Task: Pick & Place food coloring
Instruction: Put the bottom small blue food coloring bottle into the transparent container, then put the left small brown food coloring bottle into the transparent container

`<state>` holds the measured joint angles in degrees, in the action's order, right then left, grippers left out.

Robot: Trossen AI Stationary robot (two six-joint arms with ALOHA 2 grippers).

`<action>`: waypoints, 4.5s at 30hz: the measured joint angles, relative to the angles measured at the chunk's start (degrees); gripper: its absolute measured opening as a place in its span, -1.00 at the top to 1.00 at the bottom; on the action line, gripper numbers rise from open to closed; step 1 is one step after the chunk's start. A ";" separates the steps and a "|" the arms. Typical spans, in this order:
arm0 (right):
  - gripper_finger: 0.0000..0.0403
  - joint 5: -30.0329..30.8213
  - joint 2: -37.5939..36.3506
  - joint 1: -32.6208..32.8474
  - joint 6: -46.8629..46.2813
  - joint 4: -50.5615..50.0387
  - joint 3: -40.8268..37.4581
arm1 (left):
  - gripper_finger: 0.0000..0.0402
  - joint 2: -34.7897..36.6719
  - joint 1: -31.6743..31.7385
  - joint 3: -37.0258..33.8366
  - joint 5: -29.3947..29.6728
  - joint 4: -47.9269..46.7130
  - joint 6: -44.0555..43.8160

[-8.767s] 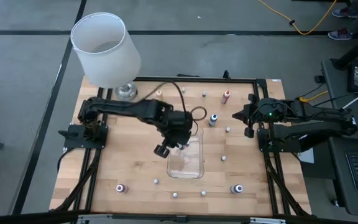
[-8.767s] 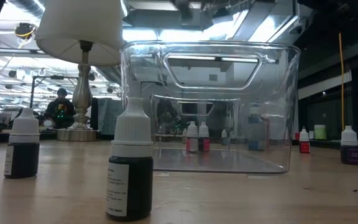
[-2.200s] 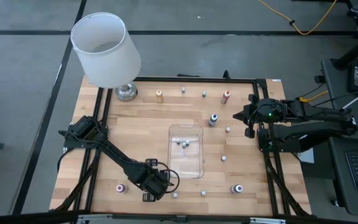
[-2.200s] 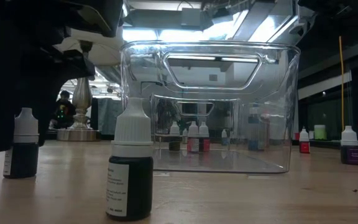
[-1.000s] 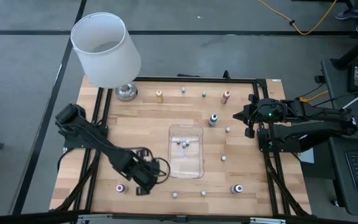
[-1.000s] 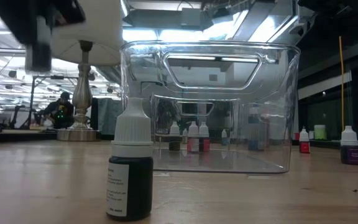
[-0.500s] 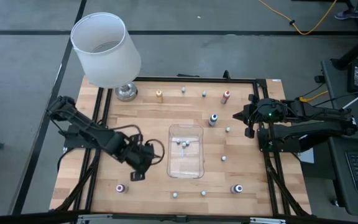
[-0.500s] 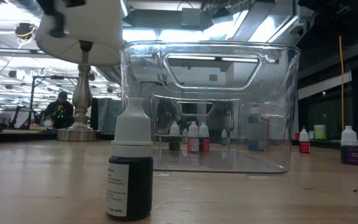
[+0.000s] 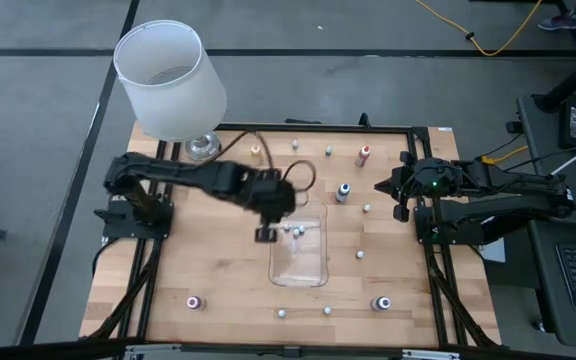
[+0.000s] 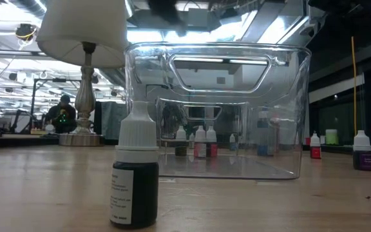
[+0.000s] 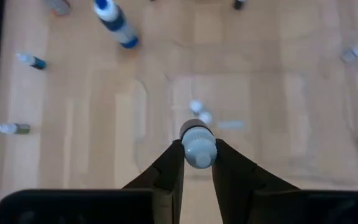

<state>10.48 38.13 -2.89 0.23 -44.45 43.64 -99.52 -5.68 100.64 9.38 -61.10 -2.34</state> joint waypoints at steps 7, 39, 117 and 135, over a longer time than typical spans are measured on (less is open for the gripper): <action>0.86 0.00 0.00 0.00 0.00 0.00 0.00 | 0.68 -4.83 2.56 2.94 -2.03 0.06 2.09; 0.86 -0.02 -0.02 -0.01 -0.12 -0.05 0.00 | 0.68 -9.75 -1.28 -16.20 -6.19 19.38 1.48; 0.86 0.00 -0.02 -0.01 0.06 -0.43 0.00 | 0.51 -2.26 -11.56 -5.64 -1.91 9.46 4.00; 0.86 0.00 -0.02 -0.01 0.00 0.31 0.00 | 0.48 -2.63 -28.56 -6.62 -0.43 7.28 -6.57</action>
<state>10.48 38.11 -2.90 0.23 -44.14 43.64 -102.15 -34.24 94.02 8.95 -53.82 -8.91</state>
